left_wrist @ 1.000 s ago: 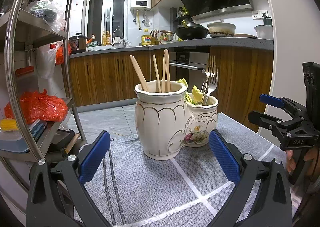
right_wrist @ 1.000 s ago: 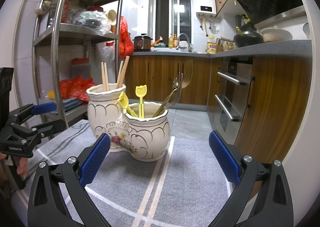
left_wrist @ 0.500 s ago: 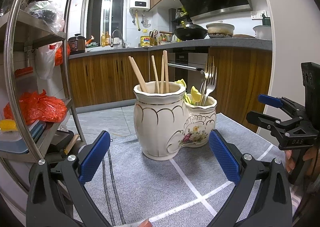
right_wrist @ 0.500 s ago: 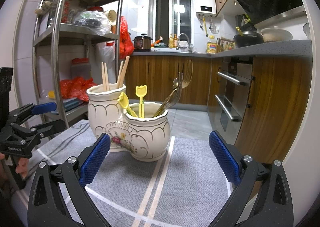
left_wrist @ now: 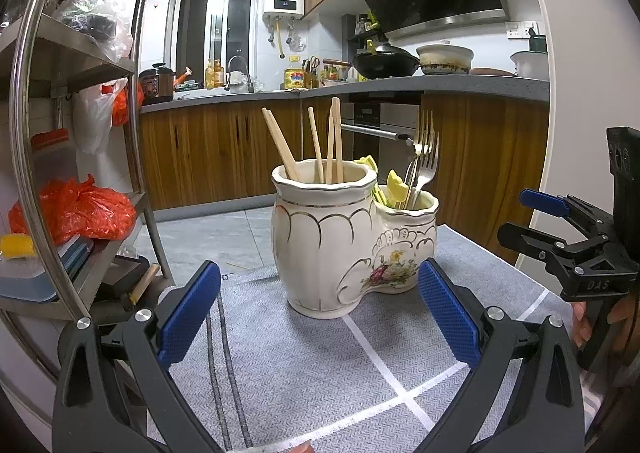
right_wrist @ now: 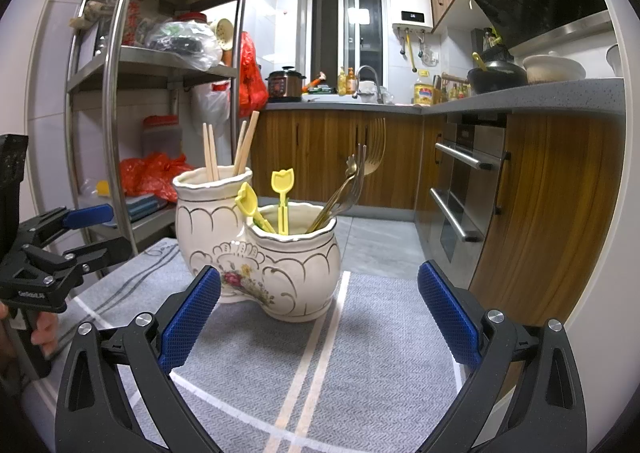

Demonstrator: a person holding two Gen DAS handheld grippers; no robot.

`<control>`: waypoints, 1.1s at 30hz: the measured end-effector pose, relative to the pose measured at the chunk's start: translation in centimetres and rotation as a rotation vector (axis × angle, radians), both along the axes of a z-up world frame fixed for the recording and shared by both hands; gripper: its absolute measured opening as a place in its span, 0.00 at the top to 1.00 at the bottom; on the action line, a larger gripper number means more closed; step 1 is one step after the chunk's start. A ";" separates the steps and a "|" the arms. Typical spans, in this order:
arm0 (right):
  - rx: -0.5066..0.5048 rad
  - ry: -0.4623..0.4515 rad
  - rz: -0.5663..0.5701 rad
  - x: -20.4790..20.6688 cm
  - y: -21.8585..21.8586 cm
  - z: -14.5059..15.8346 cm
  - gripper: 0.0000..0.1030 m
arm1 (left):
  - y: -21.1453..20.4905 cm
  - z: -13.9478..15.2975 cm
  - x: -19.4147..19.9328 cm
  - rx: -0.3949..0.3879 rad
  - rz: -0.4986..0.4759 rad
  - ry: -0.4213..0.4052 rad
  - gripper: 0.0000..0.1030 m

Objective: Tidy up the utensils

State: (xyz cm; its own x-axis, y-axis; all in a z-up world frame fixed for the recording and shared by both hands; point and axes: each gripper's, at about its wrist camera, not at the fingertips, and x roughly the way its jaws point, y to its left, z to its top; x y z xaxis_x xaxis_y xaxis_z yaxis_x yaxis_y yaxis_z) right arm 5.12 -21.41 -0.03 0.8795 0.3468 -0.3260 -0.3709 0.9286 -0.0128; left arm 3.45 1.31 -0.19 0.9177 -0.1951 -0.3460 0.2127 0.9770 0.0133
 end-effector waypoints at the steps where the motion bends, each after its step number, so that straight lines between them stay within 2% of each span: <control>1: 0.000 0.000 0.000 0.0 0.0 0.0 0.05 | 0.0 0.0 0.0 0.000 0.000 0.000 0.05; 24: -0.001 0.002 -0.001 0.0 0.0 0.0 0.05 | 0.1 0.0 0.3 0.001 0.013 0.001 0.05; 33: -0.005 0.008 -0.001 0.1 0.1 -0.2 0.05 | 0.0 -0.1 0.5 0.024 0.067 0.014 0.05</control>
State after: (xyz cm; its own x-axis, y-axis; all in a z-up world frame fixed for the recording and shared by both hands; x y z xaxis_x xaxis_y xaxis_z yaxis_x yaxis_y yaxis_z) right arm 5.21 -21.27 -0.20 0.8772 0.3440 -0.3350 -0.3700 0.9289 -0.0147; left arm 3.93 1.34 -0.27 0.9236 -0.1252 -0.3625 0.1474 0.9885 0.0341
